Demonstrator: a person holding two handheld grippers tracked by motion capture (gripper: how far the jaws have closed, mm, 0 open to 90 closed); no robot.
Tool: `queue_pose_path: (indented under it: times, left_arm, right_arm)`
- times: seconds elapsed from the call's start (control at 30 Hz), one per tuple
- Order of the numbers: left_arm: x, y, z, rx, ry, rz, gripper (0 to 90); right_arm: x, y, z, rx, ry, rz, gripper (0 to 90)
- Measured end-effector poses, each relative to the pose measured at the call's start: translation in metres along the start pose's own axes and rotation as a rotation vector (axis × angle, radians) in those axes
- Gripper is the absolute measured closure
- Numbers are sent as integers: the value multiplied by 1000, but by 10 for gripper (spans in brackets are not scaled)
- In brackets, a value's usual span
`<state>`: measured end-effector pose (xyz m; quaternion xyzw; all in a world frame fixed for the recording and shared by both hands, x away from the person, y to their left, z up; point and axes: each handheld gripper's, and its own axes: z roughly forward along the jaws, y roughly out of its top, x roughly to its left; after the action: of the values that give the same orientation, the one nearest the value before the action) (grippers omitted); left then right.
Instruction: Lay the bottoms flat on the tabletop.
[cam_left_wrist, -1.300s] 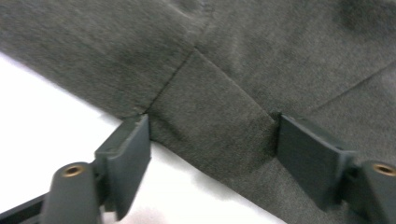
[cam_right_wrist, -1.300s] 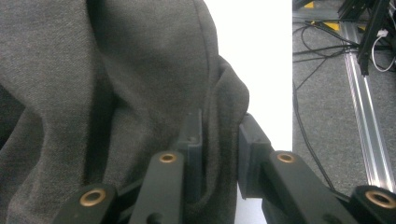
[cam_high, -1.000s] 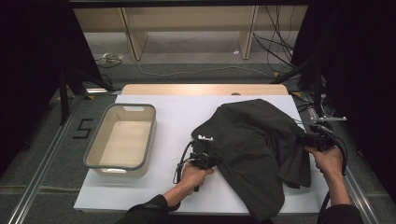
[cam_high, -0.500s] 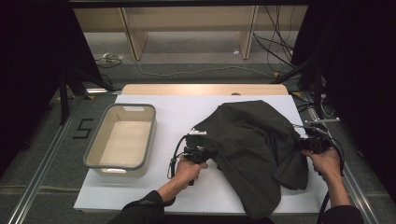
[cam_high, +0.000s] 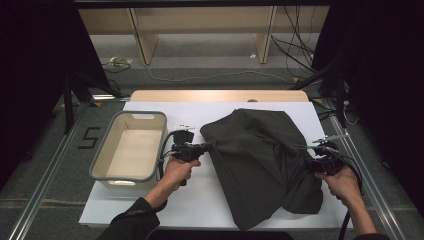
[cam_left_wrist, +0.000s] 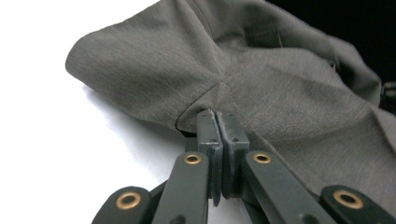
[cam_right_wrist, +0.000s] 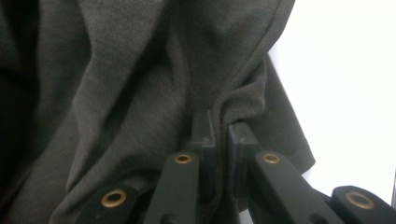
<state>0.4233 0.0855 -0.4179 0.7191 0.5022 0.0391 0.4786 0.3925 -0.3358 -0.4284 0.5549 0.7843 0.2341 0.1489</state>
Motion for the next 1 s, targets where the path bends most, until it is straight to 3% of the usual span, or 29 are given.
queue_pose_path:
  times: [0.13, 0.23, 0.4, 0.47, 0.57, 0.83, 1.0]
  left_arm:
    - [1, 7, -9, -9, -2, 26, 888]
    - [6, 10, -16, -16, -2, 23, 887]
    - [7, -1, -8, 46, 3, 32, 885]
    - [5, -6, -2, 67, 8, 33, 882]
    - [4, -9, 2, 94, -1, 32, 871]
    - [4, -13, 4, 112, -16, 11, 820]
    - [-1, -17, 7, 139, -13, 36, 736]
  right_arm:
    - [6, -7, -7, 3, -1, -25, 847]
    - [10, -12, -15, -5, 8, -33, 847]
    - [10, -17, -21, -13, -21, -43, 847]
    - [5, -18, -21, -13, -37, -34, 847]
    - [-6, -19, -22, -20, -97, -22, 848]
    - [-36, -23, -18, -22, -164, 41, 848]
    - [-42, -27, -14, -15, -146, 52, 842]
